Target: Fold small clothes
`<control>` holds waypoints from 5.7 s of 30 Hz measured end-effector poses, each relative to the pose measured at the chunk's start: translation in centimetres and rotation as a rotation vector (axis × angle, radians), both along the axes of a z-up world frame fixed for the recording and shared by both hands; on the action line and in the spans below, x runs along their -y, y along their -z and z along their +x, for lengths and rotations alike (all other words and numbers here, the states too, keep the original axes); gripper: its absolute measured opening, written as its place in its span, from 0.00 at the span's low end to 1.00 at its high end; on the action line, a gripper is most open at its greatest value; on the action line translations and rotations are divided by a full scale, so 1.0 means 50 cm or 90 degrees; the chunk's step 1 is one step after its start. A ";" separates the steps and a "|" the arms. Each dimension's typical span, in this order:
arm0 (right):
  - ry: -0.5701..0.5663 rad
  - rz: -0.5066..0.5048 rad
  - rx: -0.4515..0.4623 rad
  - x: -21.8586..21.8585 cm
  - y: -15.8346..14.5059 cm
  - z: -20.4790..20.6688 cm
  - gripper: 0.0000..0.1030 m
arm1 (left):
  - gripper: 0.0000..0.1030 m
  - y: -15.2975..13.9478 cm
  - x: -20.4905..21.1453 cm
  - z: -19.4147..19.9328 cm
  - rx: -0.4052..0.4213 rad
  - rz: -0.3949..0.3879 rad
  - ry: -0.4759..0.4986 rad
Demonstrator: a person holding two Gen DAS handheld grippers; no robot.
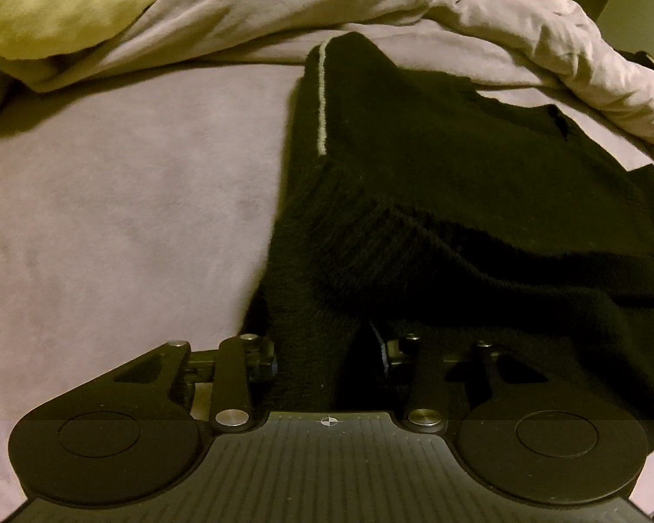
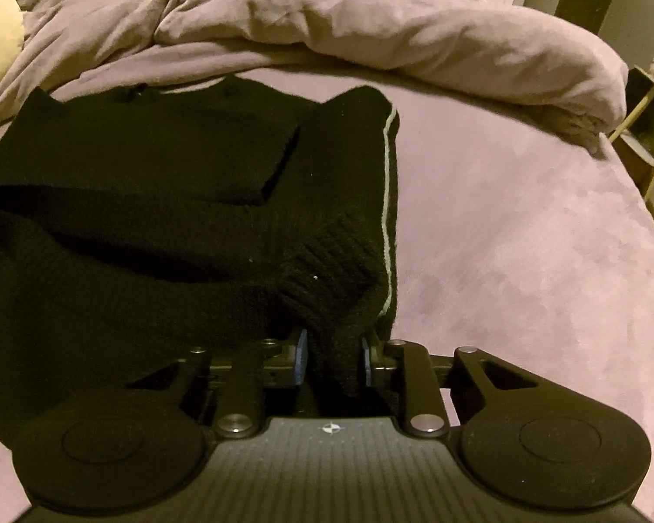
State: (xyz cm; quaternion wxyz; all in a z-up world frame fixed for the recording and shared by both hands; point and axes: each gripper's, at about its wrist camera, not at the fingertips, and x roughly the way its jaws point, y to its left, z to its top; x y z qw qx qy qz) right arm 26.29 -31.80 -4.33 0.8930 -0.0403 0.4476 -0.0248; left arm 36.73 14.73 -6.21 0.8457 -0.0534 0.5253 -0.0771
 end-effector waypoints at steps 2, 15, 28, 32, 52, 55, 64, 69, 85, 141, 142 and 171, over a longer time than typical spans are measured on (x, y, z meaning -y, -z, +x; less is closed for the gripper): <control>0.003 -0.003 0.011 -0.004 -0.011 -0.006 0.21 | 0.35 -0.003 -0.001 -0.002 0.000 -0.002 -0.001; 0.025 0.011 0.029 -0.002 -0.022 -0.026 0.23 | 0.25 -0.025 -0.025 -0.031 0.009 -0.044 -0.040; 0.027 -0.045 0.032 -0.003 -0.023 -0.019 0.53 | 0.25 -0.044 -0.030 -0.039 0.019 -0.067 -0.050; 0.027 -0.056 0.043 0.002 -0.029 -0.015 0.56 | 0.36 -0.043 -0.018 -0.038 0.023 -0.077 -0.036; -0.094 -0.086 0.029 -0.027 -0.016 0.016 0.10 | 0.10 -0.025 0.013 -0.012 0.020 -0.048 -0.001; -0.075 -0.057 0.066 -0.023 -0.053 -0.002 0.10 | 0.09 -0.053 0.004 -0.030 0.043 -0.065 0.007; 0.011 0.073 0.129 0.027 -0.120 0.005 0.09 | 0.09 -0.144 -0.026 -0.043 0.119 -0.129 -0.034; 0.035 0.095 0.163 0.051 -0.143 0.030 0.09 | 0.09 -0.183 -0.029 -0.012 0.170 -0.149 -0.050; 0.071 0.133 0.246 0.067 -0.187 0.044 0.09 | 0.09 -0.204 -0.083 -0.010 0.238 -0.189 -0.080; -0.030 0.089 0.167 0.012 -0.136 0.203 0.09 | 0.23 -0.104 -0.094 0.148 0.093 -0.172 -0.066; -0.028 0.093 0.165 0.010 -0.132 0.205 0.09 | 0.33 -0.088 -0.095 0.154 0.076 -0.173 -0.064; -0.001 0.132 0.160 0.019 -0.119 0.192 0.10 | 0.06 -0.064 -0.135 0.139 0.048 -0.316 -0.117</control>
